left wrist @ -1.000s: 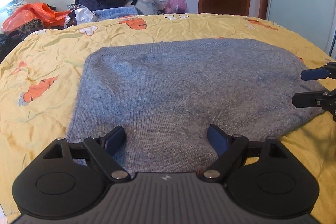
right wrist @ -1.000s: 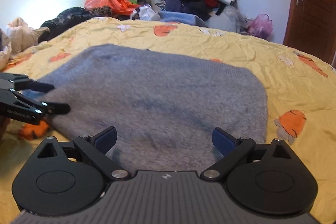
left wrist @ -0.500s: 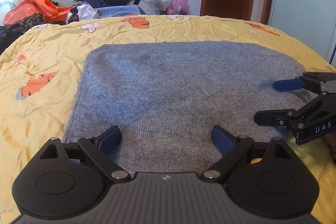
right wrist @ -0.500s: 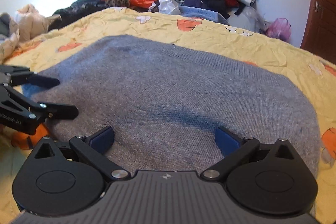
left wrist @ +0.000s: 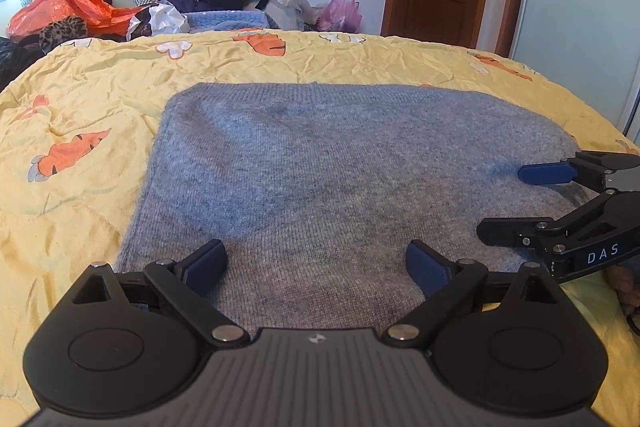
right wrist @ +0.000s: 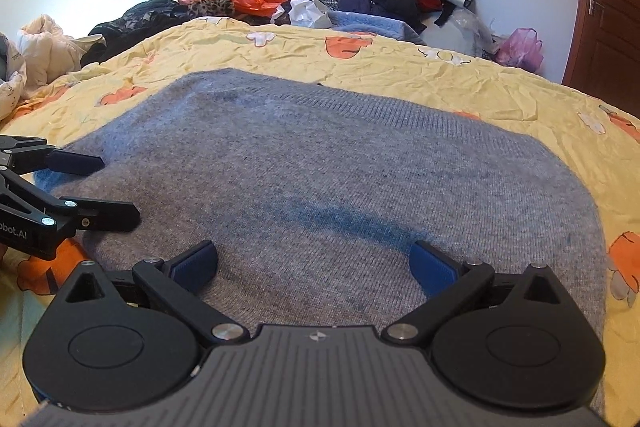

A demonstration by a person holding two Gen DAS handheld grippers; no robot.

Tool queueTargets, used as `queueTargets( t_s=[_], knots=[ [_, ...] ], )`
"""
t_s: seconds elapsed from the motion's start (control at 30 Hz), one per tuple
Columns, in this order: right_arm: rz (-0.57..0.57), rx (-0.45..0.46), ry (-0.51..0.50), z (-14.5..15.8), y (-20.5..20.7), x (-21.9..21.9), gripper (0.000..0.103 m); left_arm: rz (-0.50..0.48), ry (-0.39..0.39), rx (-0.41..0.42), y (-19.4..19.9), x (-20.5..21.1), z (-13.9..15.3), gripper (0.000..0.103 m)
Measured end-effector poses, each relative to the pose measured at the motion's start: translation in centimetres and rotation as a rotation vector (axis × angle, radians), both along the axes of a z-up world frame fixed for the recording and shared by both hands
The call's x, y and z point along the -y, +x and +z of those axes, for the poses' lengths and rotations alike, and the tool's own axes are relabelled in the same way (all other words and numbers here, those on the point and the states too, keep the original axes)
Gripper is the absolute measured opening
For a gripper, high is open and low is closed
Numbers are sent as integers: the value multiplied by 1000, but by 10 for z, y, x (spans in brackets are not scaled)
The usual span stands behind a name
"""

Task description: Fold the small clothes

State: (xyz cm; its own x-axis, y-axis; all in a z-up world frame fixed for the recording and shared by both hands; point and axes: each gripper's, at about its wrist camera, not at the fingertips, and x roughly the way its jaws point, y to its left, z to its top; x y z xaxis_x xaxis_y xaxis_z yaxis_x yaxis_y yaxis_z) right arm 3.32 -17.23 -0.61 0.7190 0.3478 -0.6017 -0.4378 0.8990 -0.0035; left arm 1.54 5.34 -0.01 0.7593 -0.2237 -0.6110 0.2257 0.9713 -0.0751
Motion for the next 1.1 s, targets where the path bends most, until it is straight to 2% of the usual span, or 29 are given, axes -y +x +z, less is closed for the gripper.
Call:
queueTargets(
  t_s=[0.63,0.97,1.1],
  knots=[
    [-41,-3,-3,-1,-2,0,103,2,35,-10,-1,5,-1,100],
    [-60,0,-16,-2,-8,0,103,-10,14,-15,-2,2,-1,103],
    [-69,2,-26,-2,-8,-3,103,-7,40,-11,-3,7,-1,103]
  ],
)
